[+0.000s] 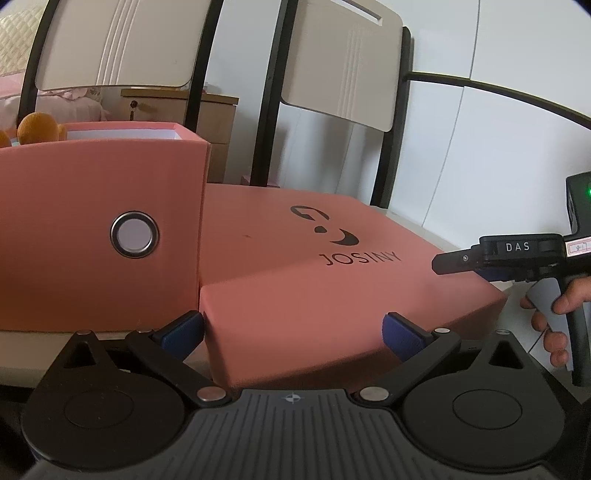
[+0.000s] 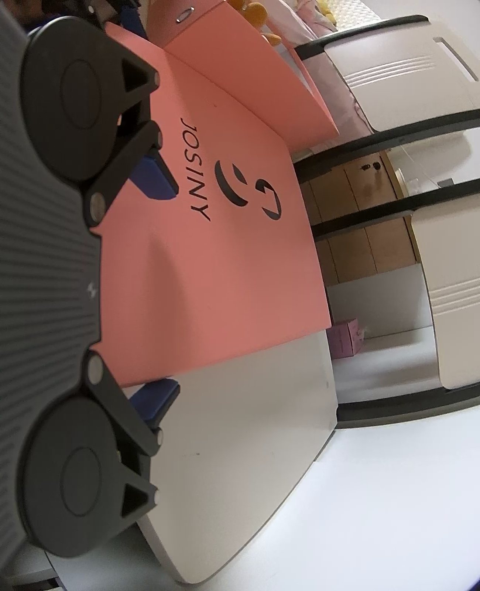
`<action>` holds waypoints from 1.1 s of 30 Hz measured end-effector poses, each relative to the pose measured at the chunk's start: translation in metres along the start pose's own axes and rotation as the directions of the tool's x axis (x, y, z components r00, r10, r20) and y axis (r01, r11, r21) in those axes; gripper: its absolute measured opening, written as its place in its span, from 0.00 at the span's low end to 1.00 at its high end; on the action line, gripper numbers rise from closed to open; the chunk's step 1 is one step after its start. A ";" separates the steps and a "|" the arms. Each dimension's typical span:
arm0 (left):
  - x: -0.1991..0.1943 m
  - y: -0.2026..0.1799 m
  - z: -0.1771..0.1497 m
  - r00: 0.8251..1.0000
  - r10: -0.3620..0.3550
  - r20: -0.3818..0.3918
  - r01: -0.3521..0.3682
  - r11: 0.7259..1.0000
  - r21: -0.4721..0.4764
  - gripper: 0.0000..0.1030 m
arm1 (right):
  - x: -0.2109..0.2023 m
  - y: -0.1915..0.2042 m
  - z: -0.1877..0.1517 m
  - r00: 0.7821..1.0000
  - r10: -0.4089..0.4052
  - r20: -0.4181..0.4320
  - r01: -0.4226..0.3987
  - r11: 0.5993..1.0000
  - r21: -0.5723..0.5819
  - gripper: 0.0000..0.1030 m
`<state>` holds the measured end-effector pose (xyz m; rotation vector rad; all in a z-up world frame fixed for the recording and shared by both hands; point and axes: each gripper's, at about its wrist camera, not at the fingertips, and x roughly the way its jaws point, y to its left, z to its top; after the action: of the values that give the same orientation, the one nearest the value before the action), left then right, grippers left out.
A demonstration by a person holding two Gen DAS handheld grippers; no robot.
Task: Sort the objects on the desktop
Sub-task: 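Move both grippers to the pink JOSINY lid lying beside the box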
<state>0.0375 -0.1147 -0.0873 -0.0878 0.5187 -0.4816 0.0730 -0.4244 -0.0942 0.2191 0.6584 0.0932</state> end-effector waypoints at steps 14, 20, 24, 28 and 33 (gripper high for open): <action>-0.013 0.002 -0.010 1.000 -0.013 0.008 0.013 1.000 0.017 1.00 | -0.026 -0.005 -0.013 0.996 0.082 -0.029 -0.083 0.996 -0.017 1.00; -0.017 0.000 -0.011 1.000 -0.008 0.010 0.008 1.000 0.023 1.00 | -0.033 -0.004 -0.019 0.994 0.106 -0.037 -0.107 0.993 -0.045 1.00; -0.021 -0.002 -0.013 1.000 0.000 0.017 -0.001 0.999 0.041 1.00 | -0.038 -0.005 -0.021 0.992 0.121 -0.038 -0.122 0.991 -0.047 1.00; -0.022 -0.002 -0.013 1.000 0.003 0.018 -0.004 0.999 0.040 1.00 | -0.041 -0.006 -0.024 0.990 0.134 -0.039 -0.136 0.990 -0.047 1.00; -0.026 -0.002 -0.014 0.999 0.010 0.033 -0.011 0.999 0.042 1.00 | -0.046 -0.006 -0.028 0.988 0.149 -0.041 -0.151 0.987 -0.056 1.00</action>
<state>0.0104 -0.1035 -0.0871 -0.0521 0.4763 -0.4801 0.0197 -0.4328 -0.0898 0.2101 0.6743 0.2619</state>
